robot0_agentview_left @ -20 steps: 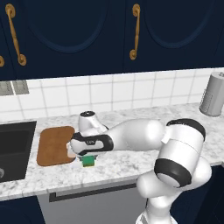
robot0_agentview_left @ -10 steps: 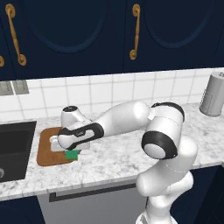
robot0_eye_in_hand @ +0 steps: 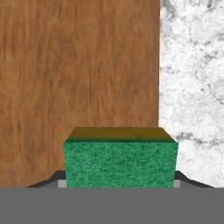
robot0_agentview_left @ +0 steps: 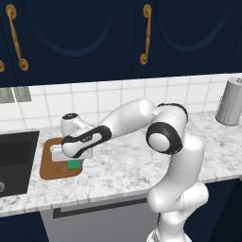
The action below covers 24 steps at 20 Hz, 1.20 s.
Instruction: Pick up the sponge from the counter and clean the cutting board by briefly scrubbing or pressing down on the cutting board. Once finished, release the sponge.
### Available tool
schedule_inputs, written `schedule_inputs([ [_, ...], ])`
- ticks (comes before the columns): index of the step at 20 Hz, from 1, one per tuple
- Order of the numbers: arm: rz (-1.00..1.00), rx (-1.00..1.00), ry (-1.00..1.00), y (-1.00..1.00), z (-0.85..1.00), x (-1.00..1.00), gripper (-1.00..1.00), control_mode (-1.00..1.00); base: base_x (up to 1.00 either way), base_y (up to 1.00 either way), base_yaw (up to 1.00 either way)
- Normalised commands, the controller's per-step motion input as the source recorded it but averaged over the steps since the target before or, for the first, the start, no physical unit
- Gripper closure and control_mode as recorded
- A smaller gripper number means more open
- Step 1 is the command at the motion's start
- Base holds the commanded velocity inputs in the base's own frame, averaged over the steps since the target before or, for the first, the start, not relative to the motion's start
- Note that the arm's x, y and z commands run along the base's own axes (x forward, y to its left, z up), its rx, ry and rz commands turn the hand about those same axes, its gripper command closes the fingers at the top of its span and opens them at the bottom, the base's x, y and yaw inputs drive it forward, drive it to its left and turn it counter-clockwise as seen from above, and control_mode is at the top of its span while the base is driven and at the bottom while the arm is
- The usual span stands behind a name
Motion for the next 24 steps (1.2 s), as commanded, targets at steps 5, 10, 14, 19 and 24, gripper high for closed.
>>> schedule_inputs([
  [5, 0.02, -0.14, 0.06, 0.00, -0.76, 0.03, 1.00, -1.00, 0.00, 0.00, 0.00],
  [10, 0.03, -0.14, 0.06, 0.46, -0.39, 0.00, 1.00, -1.00, 0.00, 0.00, 0.00],
  [14, 0.00, -0.02, 0.00, 0.40, 0.05, 0.00, 1.00, -1.00, 0.00, 0.00, 0.00],
  [19, 0.05, -0.08, 0.00, 0.00, -0.69, 0.00, 1.00, -1.00, 0.00, 0.00, 0.00],
  [24, 0.02, -0.01, -0.08, 0.17, -0.36, 0.00, 1.00, -1.00, 0.00, 0.00, 0.00],
])
